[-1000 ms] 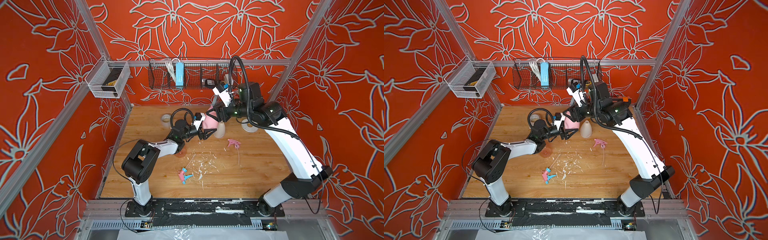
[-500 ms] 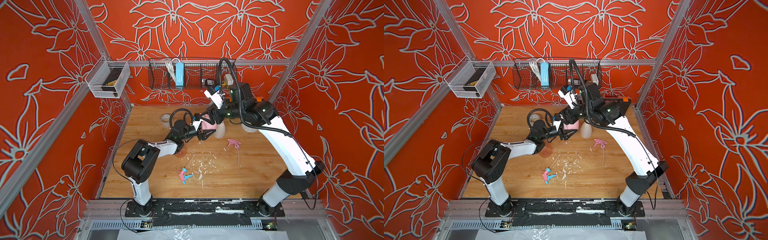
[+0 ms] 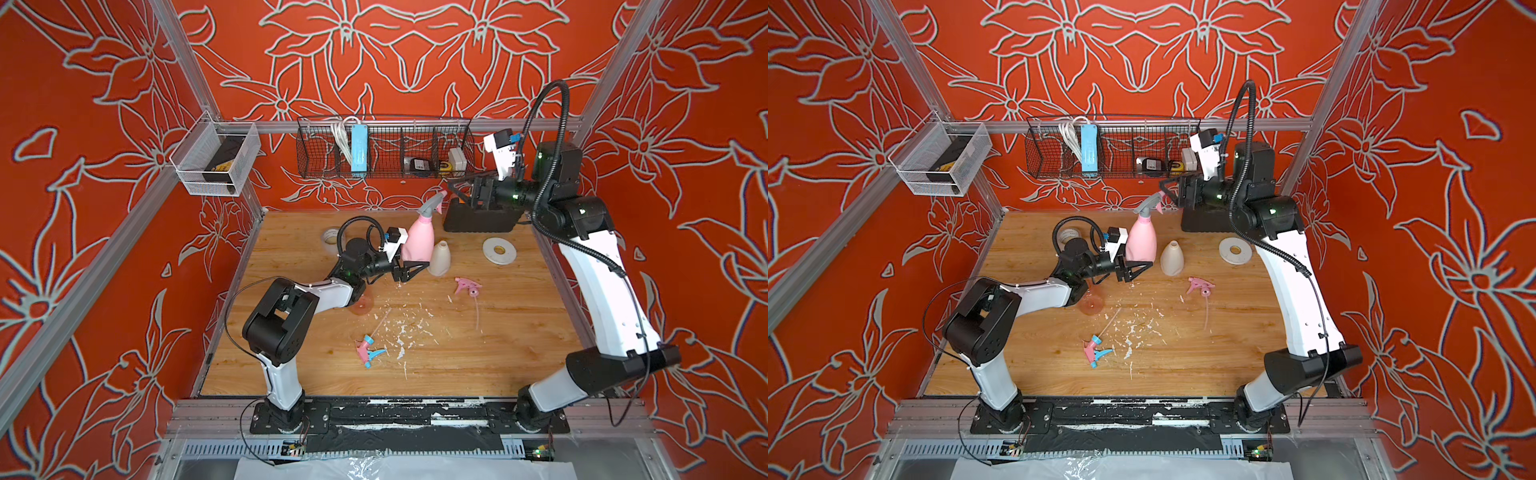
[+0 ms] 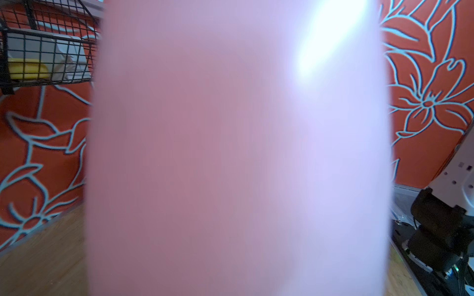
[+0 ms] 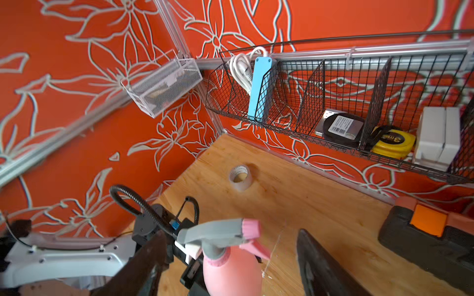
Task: Attach spray nozzles to spray bottles
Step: Screw the spray nozzle on the spray bottle.
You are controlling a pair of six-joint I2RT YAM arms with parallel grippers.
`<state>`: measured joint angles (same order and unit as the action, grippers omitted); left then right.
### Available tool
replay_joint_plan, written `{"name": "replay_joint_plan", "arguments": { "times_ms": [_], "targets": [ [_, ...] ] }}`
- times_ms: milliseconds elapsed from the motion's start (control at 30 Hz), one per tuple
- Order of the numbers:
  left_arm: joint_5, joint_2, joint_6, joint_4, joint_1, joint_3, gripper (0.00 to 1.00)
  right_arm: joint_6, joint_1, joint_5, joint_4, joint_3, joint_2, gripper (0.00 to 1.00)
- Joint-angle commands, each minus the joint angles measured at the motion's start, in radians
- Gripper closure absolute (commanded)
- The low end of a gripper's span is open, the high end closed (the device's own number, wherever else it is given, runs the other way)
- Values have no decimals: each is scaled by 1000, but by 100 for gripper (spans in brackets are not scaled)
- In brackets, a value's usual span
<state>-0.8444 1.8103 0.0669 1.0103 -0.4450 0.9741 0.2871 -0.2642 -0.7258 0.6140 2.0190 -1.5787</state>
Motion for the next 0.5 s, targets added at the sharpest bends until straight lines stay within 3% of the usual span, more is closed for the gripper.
{"name": "replay_joint_plan", "arguments": {
  "times_ms": [0,200,467],
  "targets": [
    [-53,-1,-26,-3,2,26,52,103,1,-213,-129,34,-90,15],
    [-62,-4,-38,-25,2,34,52,142,-3,-349,-162,52,-168,10],
    [-59,18,12,19,2,51,52,115,-23,-342,-186,-101,-74,11]
  ]
}}
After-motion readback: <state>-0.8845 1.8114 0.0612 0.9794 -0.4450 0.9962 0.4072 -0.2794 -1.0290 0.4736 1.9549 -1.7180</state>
